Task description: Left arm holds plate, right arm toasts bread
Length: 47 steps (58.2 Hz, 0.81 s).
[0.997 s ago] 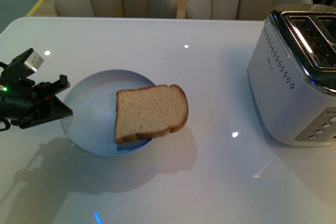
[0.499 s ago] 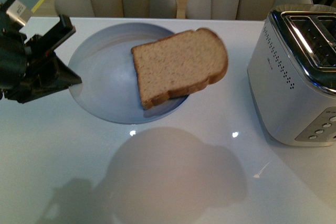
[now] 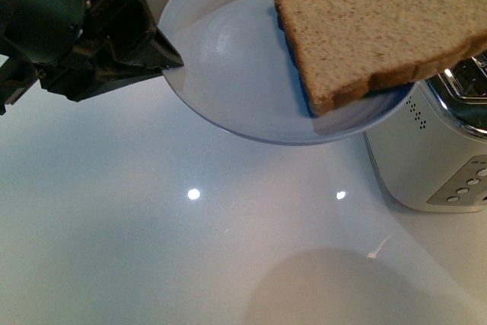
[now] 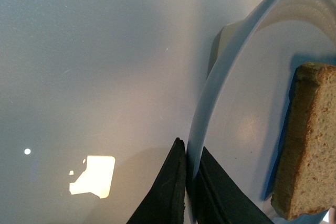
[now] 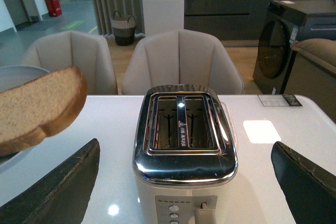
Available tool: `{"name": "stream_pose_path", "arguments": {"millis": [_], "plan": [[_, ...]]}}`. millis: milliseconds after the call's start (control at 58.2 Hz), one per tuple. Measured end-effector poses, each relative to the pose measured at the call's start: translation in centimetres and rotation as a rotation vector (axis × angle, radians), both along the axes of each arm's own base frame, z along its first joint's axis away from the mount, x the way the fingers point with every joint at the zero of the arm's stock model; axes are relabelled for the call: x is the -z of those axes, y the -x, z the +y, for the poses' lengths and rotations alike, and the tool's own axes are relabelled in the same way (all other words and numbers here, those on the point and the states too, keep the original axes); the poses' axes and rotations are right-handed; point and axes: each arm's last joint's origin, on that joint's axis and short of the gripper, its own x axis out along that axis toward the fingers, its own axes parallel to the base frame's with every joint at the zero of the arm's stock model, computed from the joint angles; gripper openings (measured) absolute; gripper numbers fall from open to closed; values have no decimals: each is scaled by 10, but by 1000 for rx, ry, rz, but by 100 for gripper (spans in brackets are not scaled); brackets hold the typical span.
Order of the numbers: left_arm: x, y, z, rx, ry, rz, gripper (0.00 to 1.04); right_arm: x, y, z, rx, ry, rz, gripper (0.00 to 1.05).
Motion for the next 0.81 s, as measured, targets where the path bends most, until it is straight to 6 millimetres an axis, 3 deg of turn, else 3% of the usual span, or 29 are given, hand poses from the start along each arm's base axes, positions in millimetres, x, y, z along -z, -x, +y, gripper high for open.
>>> {"name": "stream_pose_path", "arguments": {"millis": [206,808], "plan": [[0,10,-18,13,6,30,3,0,0,0,0,0,0,96],[-1,11,-19,9,13,32,3,0,0,0,3,-8,9,96]]}}
